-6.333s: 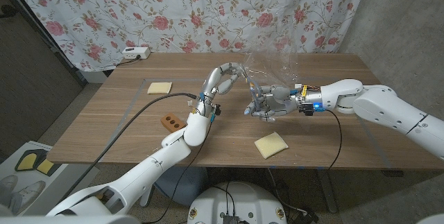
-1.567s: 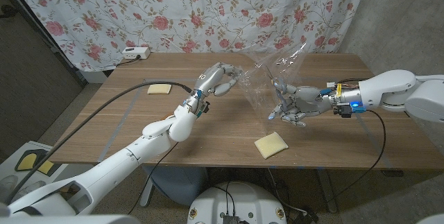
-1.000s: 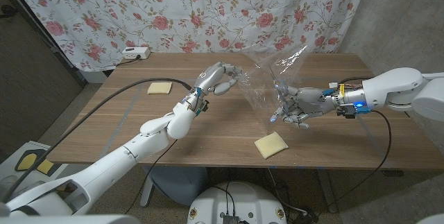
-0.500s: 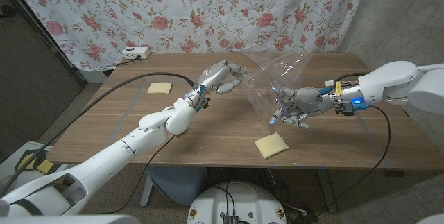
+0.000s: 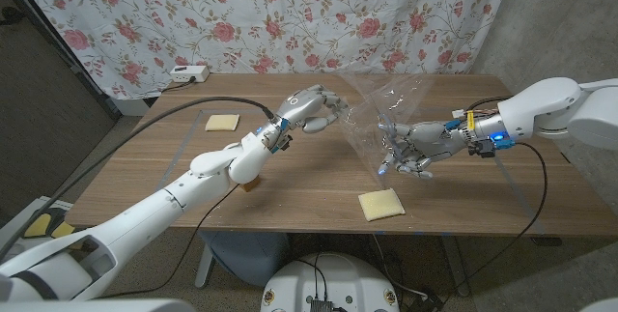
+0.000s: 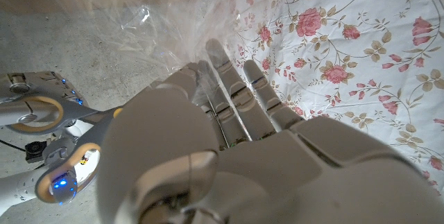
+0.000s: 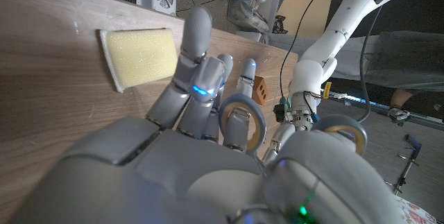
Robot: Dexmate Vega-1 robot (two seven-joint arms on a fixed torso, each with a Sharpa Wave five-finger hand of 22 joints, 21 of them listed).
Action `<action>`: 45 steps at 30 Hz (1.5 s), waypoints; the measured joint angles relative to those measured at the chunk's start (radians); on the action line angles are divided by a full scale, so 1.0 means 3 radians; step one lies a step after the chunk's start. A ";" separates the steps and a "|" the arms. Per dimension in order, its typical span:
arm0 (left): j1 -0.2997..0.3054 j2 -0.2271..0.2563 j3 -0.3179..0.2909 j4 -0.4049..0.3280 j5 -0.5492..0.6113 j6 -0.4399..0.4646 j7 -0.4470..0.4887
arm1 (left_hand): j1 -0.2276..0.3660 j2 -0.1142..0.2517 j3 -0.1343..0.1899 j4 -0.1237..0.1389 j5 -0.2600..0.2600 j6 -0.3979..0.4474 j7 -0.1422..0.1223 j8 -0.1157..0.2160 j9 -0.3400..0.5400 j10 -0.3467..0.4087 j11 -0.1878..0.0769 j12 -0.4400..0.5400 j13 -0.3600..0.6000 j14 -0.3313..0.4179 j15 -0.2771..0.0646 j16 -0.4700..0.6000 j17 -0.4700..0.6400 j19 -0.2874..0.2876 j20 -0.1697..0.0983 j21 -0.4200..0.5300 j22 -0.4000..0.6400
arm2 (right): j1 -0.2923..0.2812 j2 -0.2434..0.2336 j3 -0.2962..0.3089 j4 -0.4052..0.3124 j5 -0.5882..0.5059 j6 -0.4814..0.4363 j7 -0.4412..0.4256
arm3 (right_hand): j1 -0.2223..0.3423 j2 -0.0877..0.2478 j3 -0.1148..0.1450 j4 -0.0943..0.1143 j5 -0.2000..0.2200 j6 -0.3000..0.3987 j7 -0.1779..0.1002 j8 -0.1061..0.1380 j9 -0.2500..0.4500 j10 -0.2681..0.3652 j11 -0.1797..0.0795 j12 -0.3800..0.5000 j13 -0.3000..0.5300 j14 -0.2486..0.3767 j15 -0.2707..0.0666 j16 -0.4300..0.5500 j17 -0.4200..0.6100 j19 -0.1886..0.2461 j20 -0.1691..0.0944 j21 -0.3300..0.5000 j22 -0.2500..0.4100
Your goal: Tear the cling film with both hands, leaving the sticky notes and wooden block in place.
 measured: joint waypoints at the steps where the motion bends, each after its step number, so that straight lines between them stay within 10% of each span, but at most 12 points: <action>1: -0.0003 0.0005 0.0001 0.0000 0.0002 -0.0001 0.0001 | 0.0000 0.0000 0.0000 0.0000 0.0000 0.0000 0.0000 0.0000 0.0005 0.0000 0.0000 0.0000 0.0000 0.0000 0.0000 0.0000 0.0000 0.0000 0.0000 0.0000 0.0000 | 0.0050 0.0014 -0.0046 0.0001 -0.0014 -0.0032 0.0015 | 0.0013 0.0013 0.0000 0.0000 0.0000 0.0000 0.0000 0.0000 0.0000 0.0000 0.0000 0.0005 0.0001 0.0000 0.0000 0.0000 0.0000 0.0000 0.0000 0.0000 0.0000; 19: 0.0025 0.0108 0.0009 -0.0075 0.0280 -0.0044 0.0223 | -0.0013 -0.0013 0.0014 0.0014 0.0000 0.0000 0.0000 -0.0018 0.0009 0.0000 0.0000 -0.0026 -0.0002 0.0000 0.0000 -0.0026 0.0017 -0.0018 -0.0018 0.0000 0.0001 | 0.0500 0.0142 -0.0387 0.0019 -0.0187 -0.0317 0.0135 | 0.0031 0.0031 0.0015 0.0060 0.0000 0.0000 0.0000 0.0000 0.0000 0.0004 -0.0002 0.0013 -0.0007 0.0001 -0.0001 0.0000 0.0000 0.0000 0.0000 -0.0013 0.0009; 45: 0.0073 0.0156 0.0009 -0.0089 0.0312 -0.0065 0.0272 | -0.0040 -0.0012 0.0014 0.0014 0.0000 0.0013 -0.0013 -0.0045 0.0008 0.0000 0.0000 -0.0038 0.0013 0.0000 0.0000 -0.0026 0.0041 -0.0018 -0.0018 0.0026 0.0001 | 0.0657 0.0171 -0.0494 0.0012 -0.0216 -0.0380 0.0098 | 0.0131 0.0069 0.0014 0.0114 -0.0026 -0.0025 -0.0010 0.0000 0.0008 0.0015 -0.0003 0.0055 -0.0042 0.0008 -0.0008 0.0000 0.0000 0.0019 0.0005 -0.0013 0.0009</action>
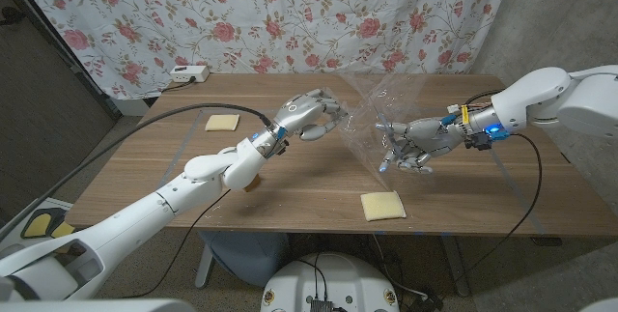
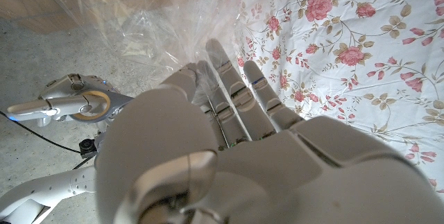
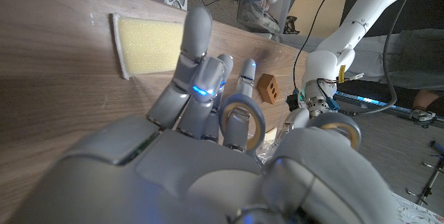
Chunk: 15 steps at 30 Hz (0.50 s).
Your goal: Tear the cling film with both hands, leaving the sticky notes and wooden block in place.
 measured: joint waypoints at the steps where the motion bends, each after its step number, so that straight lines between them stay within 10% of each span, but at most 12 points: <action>1: -0.0003 0.0000 0.0001 0.0002 0.0002 -0.0003 0.0000 | 0.0000 0.0000 0.0000 0.0000 0.0000 0.0000 0.0000 0.0000 0.0000 0.0000 0.0000 0.0000 -0.0001 0.0000 0.0000 0.0000 0.0004 -0.0001 -0.0001 0.0000 0.0000 | 0.0004 0.0002 -0.0004 0.0000 -0.0003 -0.0003 0.0001 | 0.0000 0.0000 0.0000 0.0000 0.0000 0.0000 0.0000 0.0000 0.0000 0.0000 0.0000 0.0000 -0.0004 0.0000 0.0000 0.0000 0.0000 0.0000 0.0000 0.0000 0.0000; 15: -0.0078 0.0006 0.0047 0.0037 0.0099 -0.0076 0.0009 | 0.0000 0.0000 0.0000 0.0000 0.0000 0.0000 0.0000 0.0000 0.0001 0.0000 0.0000 -0.0001 -0.0004 0.0000 0.0000 0.0000 0.0005 -0.0012 -0.0012 0.0000 0.0000 | 0.0087 0.0038 -0.0036 0.0025 -0.0046 -0.0051 -0.0010 | 0.0017 0.0018 -0.0009 0.0009 -0.0026 0.0000 0.0000 0.0000 0.0000 0.0003 0.0002 0.0000 -0.0020 -0.0008 0.0008 0.0000 0.0000 0.0004 -0.0004 0.0000 0.0007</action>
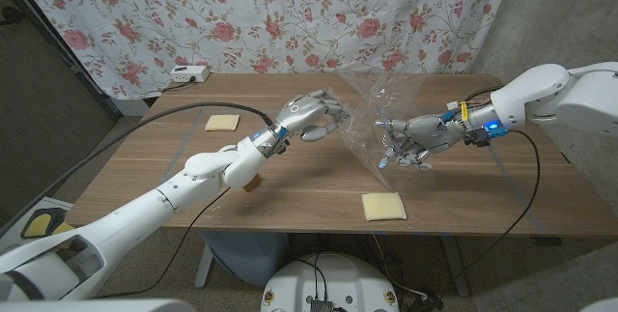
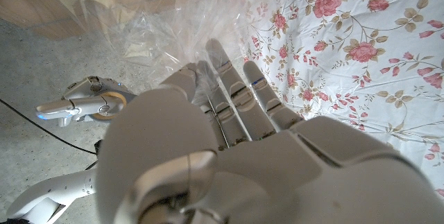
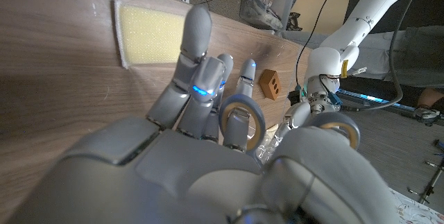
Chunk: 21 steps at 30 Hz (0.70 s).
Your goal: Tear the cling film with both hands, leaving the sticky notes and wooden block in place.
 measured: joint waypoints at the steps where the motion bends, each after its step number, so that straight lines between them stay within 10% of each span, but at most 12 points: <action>1: -0.0004 0.0001 0.0002 0.0001 0.0001 -0.0001 0.0000 | 0.0000 0.0000 0.0000 0.0000 0.0000 0.0000 0.0000 0.0000 0.0000 0.0000 0.0000 0.0000 0.0003 0.0000 0.0000 0.0000 0.0000 0.0000 0.0000 0.0000 0.0000 | 0.0000 0.0000 0.0000 0.0000 0.0000 0.0000 -0.0005 | 0.0000 0.0000 0.0000 0.0000 0.0000 0.0000 0.0000 0.0000 0.0000 0.0000 0.0000 0.0000 0.0000 0.0000 0.0000 0.0000 0.0000 0.0000 0.0000 0.0000 0.0000; 21: -0.0064 0.0006 0.0028 -0.0004 0.0034 -0.0045 -0.0068 | 0.0000 0.0000 0.0000 0.0000 0.0000 0.0000 0.0000 -0.0022 0.0015 0.0000 0.0000 -0.0022 0.0005 0.0000 0.0000 0.0000 0.0016 0.0000 0.0000 0.0000 0.0000 | 0.0022 -0.0060 0.0059 -0.0068 0.0014 -0.0012 -0.0035 | 0.0031 0.0004 0.0000 0.0018 -0.0016 -0.0029 -0.0007 0.0000 -0.0001 0.0002 0.0000 0.0020 -0.0007 0.0000 0.0000 0.0000 0.0000 0.0000 0.0000 0.0000 0.0000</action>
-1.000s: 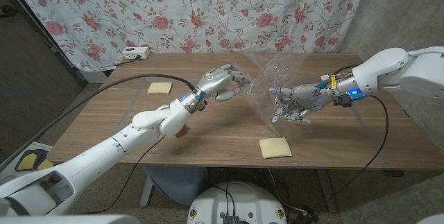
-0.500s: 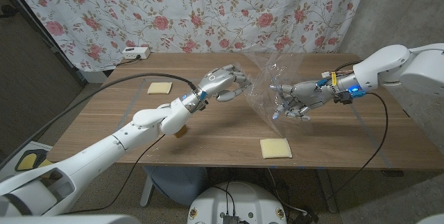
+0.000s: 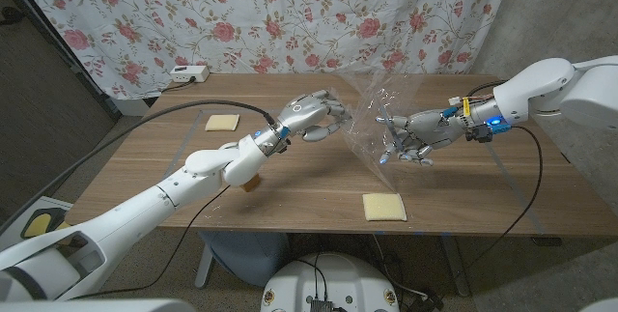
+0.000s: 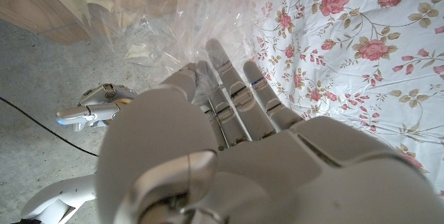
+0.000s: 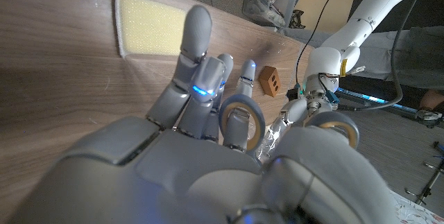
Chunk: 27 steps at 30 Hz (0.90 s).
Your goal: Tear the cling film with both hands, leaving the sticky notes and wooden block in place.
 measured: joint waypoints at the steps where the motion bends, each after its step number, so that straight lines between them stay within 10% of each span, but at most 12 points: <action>1: -0.0002 0.0000 0.0000 -0.0002 0.0001 -0.0002 -0.0002 | 0.0000 0.0000 0.0000 0.0000 0.0000 0.0000 0.0000 0.0000 0.0000 0.0000 0.0000 0.0000 0.0000 0.0000 0.0000 0.0000 0.0000 0.0000 0.0000 0.0000 0.0000 | 0.0006 0.0000 0.0000 -0.0004 -0.0004 -0.0007 0.0005 | 0.0001 0.0001 0.0000 0.0000 0.0000 0.0000 0.0000 0.0000 0.0000 0.0000 0.0000 0.0000 -0.0001 -0.0001 0.0001 0.0000 0.0000 0.0000 0.0000 -0.0002 0.0000; 27: -0.0002 0.0032 -0.0006 -0.0103 0.0068 -0.0046 -0.0068 | 0.0000 0.0000 0.0014 -0.0014 0.0000 0.0000 0.0000 0.0000 0.0016 0.0013 -0.0013 -0.0014 0.0011 0.0000 0.0000 -0.0024 0.0015 0.0000 0.0000 0.0023 -0.0017 | 0.0107 0.0053 -0.0080 -0.0052 -0.0087 -0.0091 0.0056 | 0.0030 0.0031 -0.0001 0.0019 -0.0025 -0.0030 -0.0006 0.0000 0.0000 0.0000 -0.0001 0.0000 -0.0014 -0.0006 0.0006 0.0000 0.0000 0.0007 0.0007 -0.0002 -0.0001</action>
